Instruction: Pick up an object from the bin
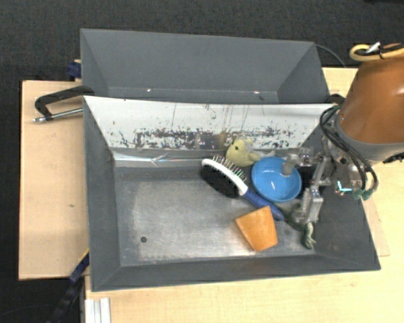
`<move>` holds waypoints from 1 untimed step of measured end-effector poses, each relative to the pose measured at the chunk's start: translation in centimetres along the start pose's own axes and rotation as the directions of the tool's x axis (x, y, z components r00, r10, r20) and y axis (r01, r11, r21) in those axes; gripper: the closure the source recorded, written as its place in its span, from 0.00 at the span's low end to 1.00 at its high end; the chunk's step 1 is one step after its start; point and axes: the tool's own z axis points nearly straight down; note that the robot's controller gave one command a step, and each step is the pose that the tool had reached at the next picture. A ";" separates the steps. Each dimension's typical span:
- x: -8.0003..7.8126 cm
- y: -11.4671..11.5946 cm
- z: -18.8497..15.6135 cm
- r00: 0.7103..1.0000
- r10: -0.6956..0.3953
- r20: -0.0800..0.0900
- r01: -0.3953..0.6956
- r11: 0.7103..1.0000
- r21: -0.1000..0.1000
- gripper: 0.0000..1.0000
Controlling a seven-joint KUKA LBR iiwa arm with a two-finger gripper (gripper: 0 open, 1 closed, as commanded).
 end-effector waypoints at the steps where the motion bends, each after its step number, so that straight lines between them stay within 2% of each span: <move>1: -5.6 3.6 15.4 0.999 -0.044 0.000 0.044 0.999 -0.001 0.00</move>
Offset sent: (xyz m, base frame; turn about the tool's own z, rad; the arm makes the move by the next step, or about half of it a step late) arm 0.0533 0.0344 -0.1556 -0.0431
